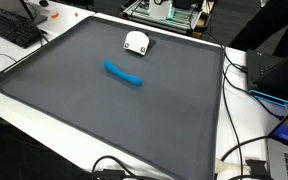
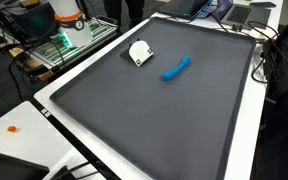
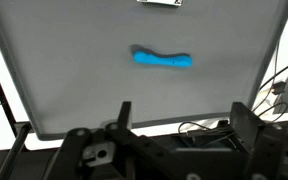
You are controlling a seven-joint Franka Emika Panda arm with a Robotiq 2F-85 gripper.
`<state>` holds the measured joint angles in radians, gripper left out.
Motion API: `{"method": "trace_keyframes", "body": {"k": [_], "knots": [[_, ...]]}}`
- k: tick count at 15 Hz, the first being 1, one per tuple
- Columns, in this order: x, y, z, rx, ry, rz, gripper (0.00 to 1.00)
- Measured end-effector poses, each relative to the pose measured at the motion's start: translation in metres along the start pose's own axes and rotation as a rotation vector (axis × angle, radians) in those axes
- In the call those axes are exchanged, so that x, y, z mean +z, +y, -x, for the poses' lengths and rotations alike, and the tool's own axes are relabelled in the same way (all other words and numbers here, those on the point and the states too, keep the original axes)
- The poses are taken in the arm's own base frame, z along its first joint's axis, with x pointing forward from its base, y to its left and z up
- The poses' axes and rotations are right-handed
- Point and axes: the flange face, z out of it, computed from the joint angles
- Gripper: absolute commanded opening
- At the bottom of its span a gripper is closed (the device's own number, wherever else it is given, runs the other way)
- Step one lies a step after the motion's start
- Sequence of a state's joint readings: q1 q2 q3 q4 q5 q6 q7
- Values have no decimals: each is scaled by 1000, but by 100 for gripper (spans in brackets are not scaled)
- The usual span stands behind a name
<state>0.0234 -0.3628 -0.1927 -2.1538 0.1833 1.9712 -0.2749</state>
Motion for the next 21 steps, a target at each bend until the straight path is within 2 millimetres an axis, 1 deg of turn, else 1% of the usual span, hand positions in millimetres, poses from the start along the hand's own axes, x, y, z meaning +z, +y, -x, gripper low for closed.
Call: {"method": "trace_keyframes", "body": {"k": [8, 10, 12, 16, 21], "knots": [[0, -1, 0, 1, -1, 2, 100], [9, -5, 2, 66, -23, 0, 100], [27, -11, 8, 160, -60, 2, 100], [74, -25, 27, 352, -159, -18, 100], [135, -30, 51, 606, -254, -74, 100]]}}
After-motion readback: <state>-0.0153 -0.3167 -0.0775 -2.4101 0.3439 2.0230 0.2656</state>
